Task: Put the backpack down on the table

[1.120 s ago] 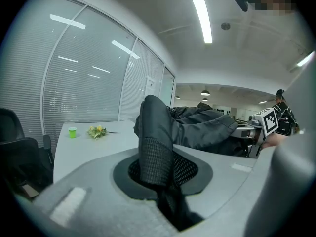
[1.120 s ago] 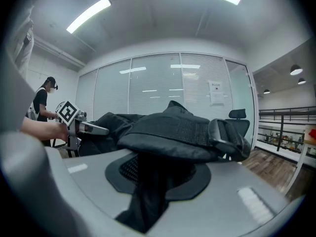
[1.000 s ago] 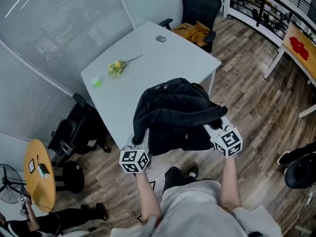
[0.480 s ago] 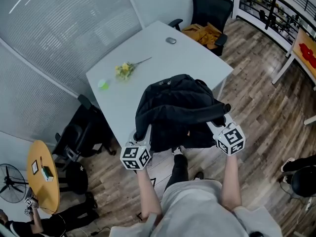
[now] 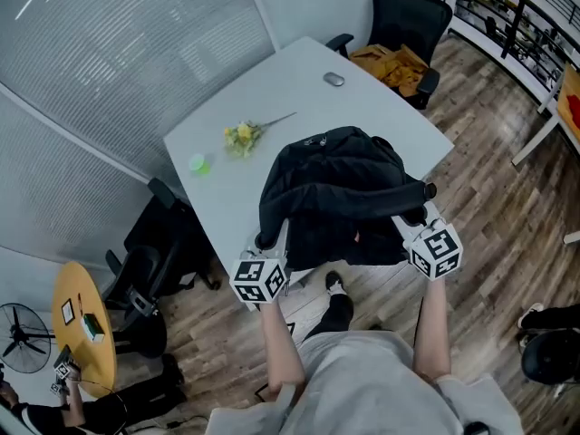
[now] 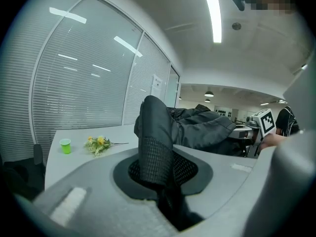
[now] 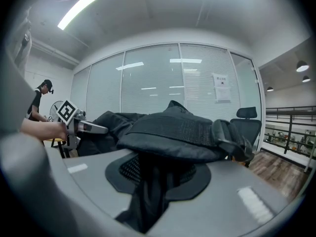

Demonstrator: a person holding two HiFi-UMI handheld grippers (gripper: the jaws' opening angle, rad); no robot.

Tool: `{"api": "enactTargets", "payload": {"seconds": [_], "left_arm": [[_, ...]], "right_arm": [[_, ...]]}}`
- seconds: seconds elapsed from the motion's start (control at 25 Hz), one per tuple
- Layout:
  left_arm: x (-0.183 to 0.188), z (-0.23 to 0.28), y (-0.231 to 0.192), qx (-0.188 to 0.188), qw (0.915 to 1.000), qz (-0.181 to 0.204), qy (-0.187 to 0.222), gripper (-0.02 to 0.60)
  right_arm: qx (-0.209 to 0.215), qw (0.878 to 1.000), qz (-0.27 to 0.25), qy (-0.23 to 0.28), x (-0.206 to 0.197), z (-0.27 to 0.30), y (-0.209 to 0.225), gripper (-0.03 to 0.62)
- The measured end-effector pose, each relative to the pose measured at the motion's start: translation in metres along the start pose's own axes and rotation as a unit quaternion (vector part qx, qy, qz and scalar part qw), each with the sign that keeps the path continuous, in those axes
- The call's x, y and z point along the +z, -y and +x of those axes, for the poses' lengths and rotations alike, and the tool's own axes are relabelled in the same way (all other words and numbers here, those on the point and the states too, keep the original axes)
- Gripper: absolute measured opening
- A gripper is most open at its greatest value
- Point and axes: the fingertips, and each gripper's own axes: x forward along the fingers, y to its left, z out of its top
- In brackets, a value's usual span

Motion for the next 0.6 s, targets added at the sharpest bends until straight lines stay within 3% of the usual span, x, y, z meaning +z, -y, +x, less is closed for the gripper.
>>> {"api": "enactTargets", "payload": {"seconds": [0.24, 0.6], "left_arm": [[0.021, 0.032, -0.051, 0.004, 0.9999, -0.013, 0.011, 0.071], [0.016, 0.052, -0.107, 0.005, 0.9993, -0.036, 0.009, 0.071]], "right_arm": [[0.004, 1.0, -0.004, -0.006, 0.018, 0.061, 0.01, 0.104], [0.016, 0.999, -0.021, -0.041, 0.022, 0.118, 0.009, 0.106]]}}
